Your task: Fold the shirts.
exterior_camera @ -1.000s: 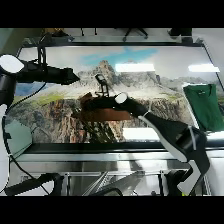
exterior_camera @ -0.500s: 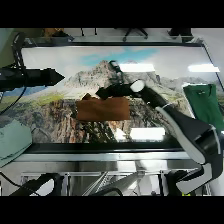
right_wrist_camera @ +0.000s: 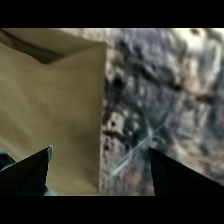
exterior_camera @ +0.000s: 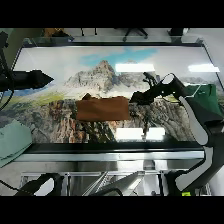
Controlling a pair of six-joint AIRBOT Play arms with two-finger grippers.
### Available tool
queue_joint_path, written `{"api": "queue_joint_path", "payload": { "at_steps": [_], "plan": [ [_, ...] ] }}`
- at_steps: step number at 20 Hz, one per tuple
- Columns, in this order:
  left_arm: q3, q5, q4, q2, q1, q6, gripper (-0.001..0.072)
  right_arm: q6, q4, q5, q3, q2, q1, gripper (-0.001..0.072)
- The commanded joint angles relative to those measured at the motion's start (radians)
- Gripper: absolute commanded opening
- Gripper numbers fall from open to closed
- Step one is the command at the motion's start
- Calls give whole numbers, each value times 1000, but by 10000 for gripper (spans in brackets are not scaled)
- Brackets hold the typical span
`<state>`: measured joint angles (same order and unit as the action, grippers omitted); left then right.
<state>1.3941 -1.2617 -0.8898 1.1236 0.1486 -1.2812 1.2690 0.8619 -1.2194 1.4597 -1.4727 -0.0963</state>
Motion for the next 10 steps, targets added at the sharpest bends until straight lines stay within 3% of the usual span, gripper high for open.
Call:
{"api": "queue_joint_path", "payload": {
  "at_steps": [1, 8, 9, 10],
  "plan": [
    [0, -13, -2, -2, 6, 1, 14, -18, -71, -40, 0, -95, -21, 690],
    [0, -14, -7, -2, 6, 2, 14, -70, -178, 45, 0, -141, -92, 664],
    [0, -14, -7, -2, 6, 1, 14, -70, -179, 53, 0, -141, -99, 496],
    [0, -14, -8, -2, 6, 1, 14, -92, -198, 50, 1, -141, -103, 273]
  ]
}}
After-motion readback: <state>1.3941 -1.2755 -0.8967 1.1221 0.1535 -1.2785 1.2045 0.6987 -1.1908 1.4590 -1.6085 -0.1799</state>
